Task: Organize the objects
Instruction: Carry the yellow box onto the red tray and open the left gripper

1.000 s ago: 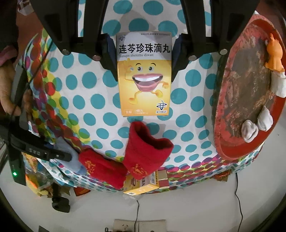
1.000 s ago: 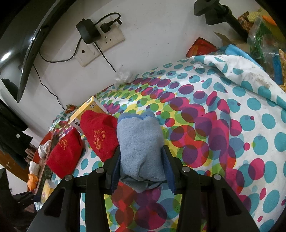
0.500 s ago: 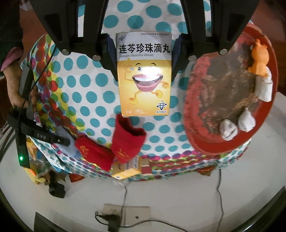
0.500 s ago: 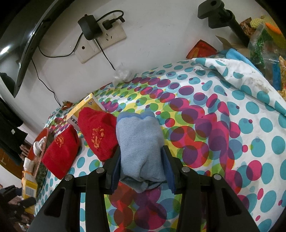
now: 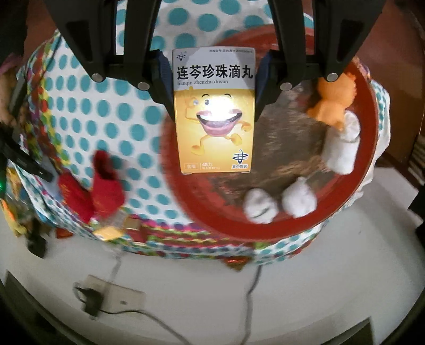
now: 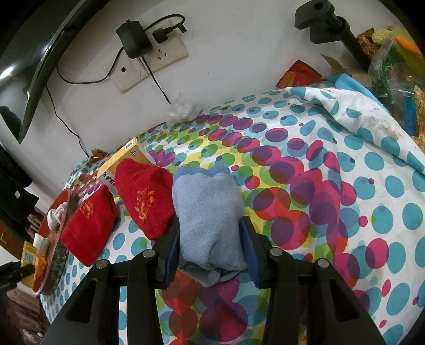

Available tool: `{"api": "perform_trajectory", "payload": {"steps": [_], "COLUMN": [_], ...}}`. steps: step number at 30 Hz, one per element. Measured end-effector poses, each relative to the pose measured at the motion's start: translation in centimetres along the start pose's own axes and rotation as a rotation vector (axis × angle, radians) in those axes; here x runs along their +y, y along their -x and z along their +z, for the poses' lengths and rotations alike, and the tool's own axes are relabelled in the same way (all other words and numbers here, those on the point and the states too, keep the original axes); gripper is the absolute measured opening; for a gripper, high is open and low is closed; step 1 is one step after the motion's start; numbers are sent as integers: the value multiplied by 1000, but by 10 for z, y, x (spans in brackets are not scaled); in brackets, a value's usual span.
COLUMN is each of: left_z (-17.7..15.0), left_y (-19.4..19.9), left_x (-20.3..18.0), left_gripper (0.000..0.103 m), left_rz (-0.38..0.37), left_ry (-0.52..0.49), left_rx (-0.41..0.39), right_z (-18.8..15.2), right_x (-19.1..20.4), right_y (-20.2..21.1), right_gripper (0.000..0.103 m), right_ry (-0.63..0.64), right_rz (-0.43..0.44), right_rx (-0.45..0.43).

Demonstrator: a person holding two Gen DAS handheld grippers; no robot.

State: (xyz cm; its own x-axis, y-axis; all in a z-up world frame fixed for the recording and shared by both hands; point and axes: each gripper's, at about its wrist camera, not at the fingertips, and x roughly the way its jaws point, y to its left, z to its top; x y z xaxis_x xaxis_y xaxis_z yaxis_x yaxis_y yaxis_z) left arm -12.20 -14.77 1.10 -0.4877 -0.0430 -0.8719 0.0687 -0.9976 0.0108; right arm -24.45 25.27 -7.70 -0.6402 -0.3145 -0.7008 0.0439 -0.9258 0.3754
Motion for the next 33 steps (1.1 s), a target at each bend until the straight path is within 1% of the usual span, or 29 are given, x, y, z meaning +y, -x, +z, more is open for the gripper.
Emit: {"api": "perform_trajectory", "payload": {"steps": [2, 4, 6, 8, 13, 15, 16, 18, 20, 21, 27, 33], "left_z": [0, -1, -3, -5, -10, -12, -13, -15, -16, -16, -16, -13], "left_y": [-6, -12, -20, -26, -35, -37, -38, -39, -38, -38, -41, -50], "left_x": [12, 24, 35, 45, 66, 74, 77, 81, 81, 81, 80, 80], "left_gripper": [52, 52, 52, 52, 52, 52, 52, 52, 52, 52, 52, 52], "left_rz": [5, 30, 15, 22, 31, 51, 41, 44, 38, 51, 44, 44], "left_ry": [15, 38, 51, 66, 97, 110, 112, 121, 101, 92, 67, 65], "left_rx": [13, 23, 43, 61, 77, 83, 90, 89, 76, 75, 71, 89], "right_z": [0, 0, 0, 0, 0, 0, 0, 0, 0, 0, 0, 0], "right_x": [0, 0, 0, 0, 0, 1, 1, 1, 1, 1, 2, 1], "right_y": [0, 0, 0, 0, 0, 0, 0, 0, 0, 0, 0, 0], "right_gripper": [40, 40, 40, 40, 40, 40, 40, 40, 41, 41, 41, 41], "right_ry": [0, 0, 1, 3, 4, 5, 6, 7, 11, 11, 13, 14], "right_rz": [1, 0, -1, -4, -5, -7, -9, -10, -8, -9, -15, -15], "right_rx": [0, 0, 0, 0, 0, 1, 1, 1, 3, 3, 3, 3]}}
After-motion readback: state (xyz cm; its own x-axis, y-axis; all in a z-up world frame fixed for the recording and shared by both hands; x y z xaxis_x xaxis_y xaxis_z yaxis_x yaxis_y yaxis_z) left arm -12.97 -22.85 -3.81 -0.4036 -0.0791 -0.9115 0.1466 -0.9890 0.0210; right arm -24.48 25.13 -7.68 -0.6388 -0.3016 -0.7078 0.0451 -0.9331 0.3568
